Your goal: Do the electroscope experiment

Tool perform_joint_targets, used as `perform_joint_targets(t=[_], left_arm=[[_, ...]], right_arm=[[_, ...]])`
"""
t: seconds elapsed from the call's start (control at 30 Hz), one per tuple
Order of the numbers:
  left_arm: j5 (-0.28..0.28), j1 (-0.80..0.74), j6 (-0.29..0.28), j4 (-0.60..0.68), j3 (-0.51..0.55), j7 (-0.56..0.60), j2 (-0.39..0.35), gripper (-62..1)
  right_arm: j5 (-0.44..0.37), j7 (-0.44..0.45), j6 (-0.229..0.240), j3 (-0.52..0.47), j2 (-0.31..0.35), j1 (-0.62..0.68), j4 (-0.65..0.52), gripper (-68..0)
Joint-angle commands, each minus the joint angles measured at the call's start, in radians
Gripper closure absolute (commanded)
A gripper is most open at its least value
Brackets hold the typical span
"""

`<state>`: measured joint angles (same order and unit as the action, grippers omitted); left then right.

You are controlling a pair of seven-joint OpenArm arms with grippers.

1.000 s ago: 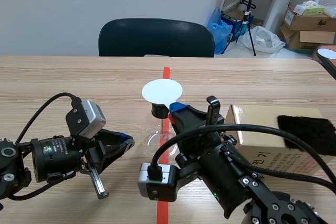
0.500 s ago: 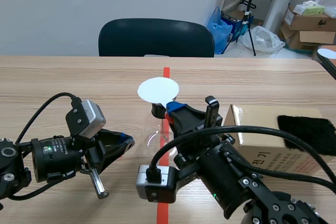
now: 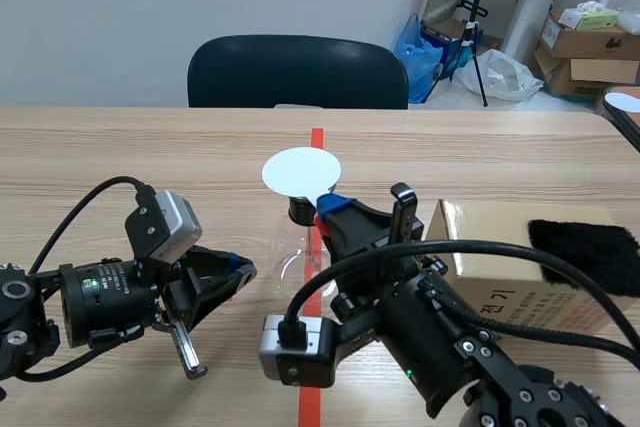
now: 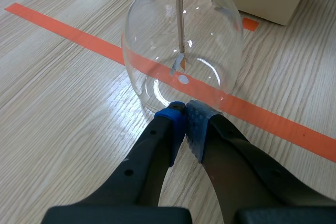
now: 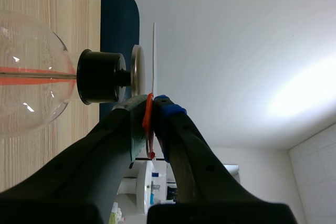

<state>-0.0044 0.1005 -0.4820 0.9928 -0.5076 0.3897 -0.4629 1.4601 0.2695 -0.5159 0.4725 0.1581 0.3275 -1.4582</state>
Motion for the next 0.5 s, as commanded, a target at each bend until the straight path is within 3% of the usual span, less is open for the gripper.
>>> perform_joint_targets(t=[0.0, 0.37, 0.47], left_arm=[[-0.013, 0.013, -0.002, 0.019, 0.003, 0.010, 0.003, -2.7], [-0.013, 0.013, -0.002, 0.019, 0.003, 0.010, 0.003, -2.7], [-0.013, 0.013, -0.002, 0.019, 0.003, 0.010, 0.003, -2.7]], right_arm=[[0.001, 0.000, -0.014, -0.002, 0.002, -0.009, -0.027, -1.0], [0.001, -0.002, -0.014, -0.002, 0.002, -0.009, -0.027, -1.0], [0.001, -0.043, -0.014, -0.002, 0.002, -0.009, -0.027, -1.0]])
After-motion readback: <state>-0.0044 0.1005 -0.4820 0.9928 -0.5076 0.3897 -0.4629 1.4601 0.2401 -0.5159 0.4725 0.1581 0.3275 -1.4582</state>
